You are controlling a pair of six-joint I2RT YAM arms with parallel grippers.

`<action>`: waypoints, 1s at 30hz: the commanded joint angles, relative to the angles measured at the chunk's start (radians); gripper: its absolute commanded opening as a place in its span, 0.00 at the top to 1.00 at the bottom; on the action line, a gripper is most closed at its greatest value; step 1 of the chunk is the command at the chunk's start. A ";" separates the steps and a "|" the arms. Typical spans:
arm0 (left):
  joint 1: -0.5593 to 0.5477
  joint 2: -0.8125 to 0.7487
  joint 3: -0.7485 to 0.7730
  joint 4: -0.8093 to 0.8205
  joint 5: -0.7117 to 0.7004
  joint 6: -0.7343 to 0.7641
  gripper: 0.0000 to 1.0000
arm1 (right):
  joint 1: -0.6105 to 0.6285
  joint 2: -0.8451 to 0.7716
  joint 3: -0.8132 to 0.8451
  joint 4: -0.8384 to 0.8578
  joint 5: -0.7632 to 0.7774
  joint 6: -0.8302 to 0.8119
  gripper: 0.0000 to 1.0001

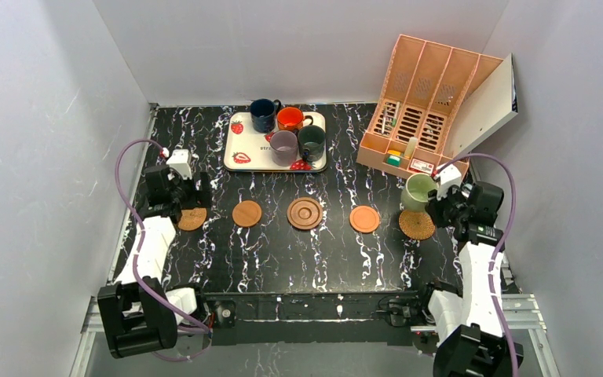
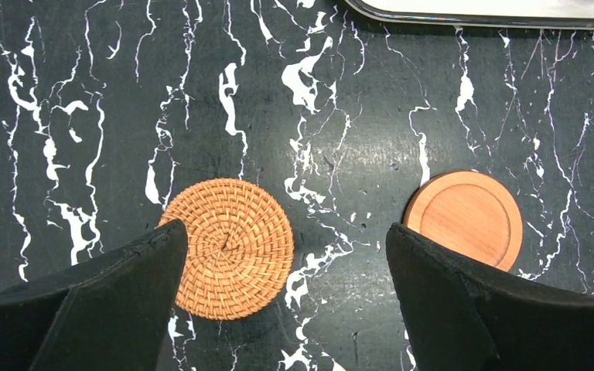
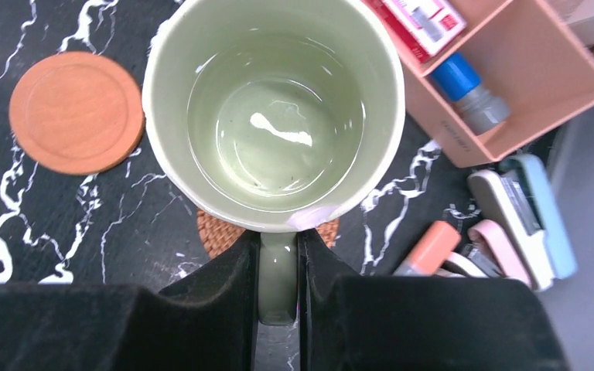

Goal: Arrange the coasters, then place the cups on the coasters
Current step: Pick up the cup at the center of the board, then place the cup on the coaster.

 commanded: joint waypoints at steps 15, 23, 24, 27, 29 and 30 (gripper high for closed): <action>0.026 -0.115 -0.052 0.035 0.026 0.017 0.02 | -0.326 -0.029 -0.057 0.047 -0.413 -0.184 0.99; 0.026 -0.111 -0.056 0.043 0.023 0.019 0.02 | -0.351 0.006 -0.077 0.018 -0.421 -0.239 0.99; 0.026 -0.111 -0.058 0.044 0.021 0.019 0.02 | -0.354 0.010 -0.083 0.022 -0.425 -0.242 0.99; 0.026 -0.108 -0.058 0.044 0.022 0.020 0.02 | -0.358 0.020 -0.090 0.015 -0.424 -0.259 0.99; 0.026 -0.106 -0.058 0.045 0.022 0.020 0.02 | -0.362 0.020 -0.093 0.000 -0.417 -0.274 0.99; 0.026 -0.106 -0.058 0.046 0.021 0.020 0.02 | -0.363 0.018 -0.095 -0.008 -0.412 -0.282 0.99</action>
